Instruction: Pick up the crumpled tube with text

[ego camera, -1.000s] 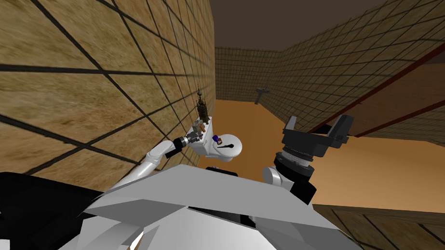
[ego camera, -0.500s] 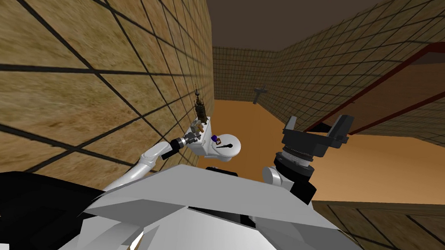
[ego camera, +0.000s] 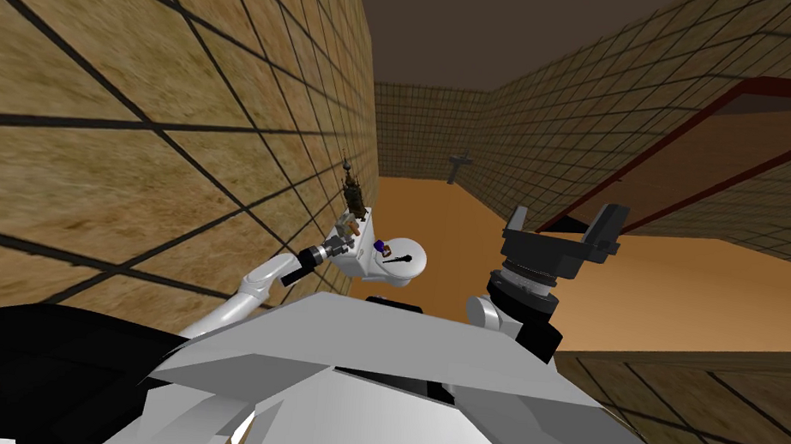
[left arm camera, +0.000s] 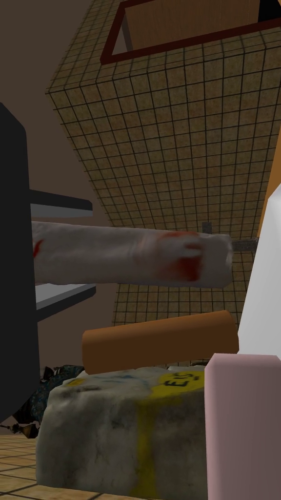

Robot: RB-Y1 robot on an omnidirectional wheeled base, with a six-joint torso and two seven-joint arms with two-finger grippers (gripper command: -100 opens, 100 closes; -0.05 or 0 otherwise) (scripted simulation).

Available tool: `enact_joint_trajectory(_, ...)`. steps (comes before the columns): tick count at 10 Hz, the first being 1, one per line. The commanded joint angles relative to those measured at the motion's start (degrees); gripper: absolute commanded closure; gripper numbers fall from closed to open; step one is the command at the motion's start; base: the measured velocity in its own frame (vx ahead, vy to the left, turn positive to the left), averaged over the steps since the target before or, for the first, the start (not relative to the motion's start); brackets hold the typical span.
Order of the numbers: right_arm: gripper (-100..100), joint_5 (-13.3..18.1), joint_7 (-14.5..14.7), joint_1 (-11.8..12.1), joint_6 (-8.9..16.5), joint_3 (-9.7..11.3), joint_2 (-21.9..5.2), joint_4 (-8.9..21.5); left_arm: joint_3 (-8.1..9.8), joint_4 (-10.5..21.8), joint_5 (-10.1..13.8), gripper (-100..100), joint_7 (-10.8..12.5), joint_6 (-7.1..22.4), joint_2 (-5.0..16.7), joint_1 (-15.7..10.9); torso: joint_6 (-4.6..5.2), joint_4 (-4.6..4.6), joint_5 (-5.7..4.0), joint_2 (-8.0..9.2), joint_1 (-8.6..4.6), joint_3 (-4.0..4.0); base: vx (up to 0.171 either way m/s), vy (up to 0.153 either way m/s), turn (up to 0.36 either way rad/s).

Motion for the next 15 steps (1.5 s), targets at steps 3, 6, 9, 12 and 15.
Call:
enact_joint_trajectory(3, 0, 0.0, 0.0, 0.0, 0.0, 0.0, 0.0, 0.0, -0.36, -0.3, 5.9, 100, -4.5, 1.3, 2.8, 2.1, 0.02, -0.02, 0.03, 0.02, -0.01, 0.0, 0.002, -0.012, -0.066)
enact_joint_trajectory(6, 0, 0.0, 0.0, 0.0, 0.0, 0.0, 0.0, 0.0, -0.86, -0.7, 10.6, 100, -7.4, 2.7, 5.4, 4.2, -0.01, 0.01, 0.02, 0.01, 0.03, 0.01, 0.004, -0.009, -0.04)
enact_joint_trajectory(9, 0, 0.0, 0.0, 0.0, 0.0, 0.0, 0.0, 0.0, -0.86, -0.7, 14.8, 100, -8.6, 2.7, 5.4, 4.2, -0.03, 0.02, -0.01, 0.01, 0.0, 0.01, 0.002, -0.01, -0.01)
enact_joint_trajectory(12, 0, 0.0, 0.0, 0.0, 0.0, 0.0, 0.0, 0.0, -1.35, -1.0, 20.5, 100, -12.8, 4.0, 8.0, 6.3, -0.02, 0.01, -0.01, 0.01, -0.03, 0.01, 0.003, -0.014, -0.061)
enact_joint_trajectory(15, 0, 0.0, 0.0, 0.0, 0.0, 0.0, 0.0, 0.0, -1.85, -1.3, 25.1, 100, -16.8, 5.4, 10.6, 8.4, -0.02, 0.01, -0.01, 0.02, -0.02, 0.02, 0.004, -0.012, -0.064)
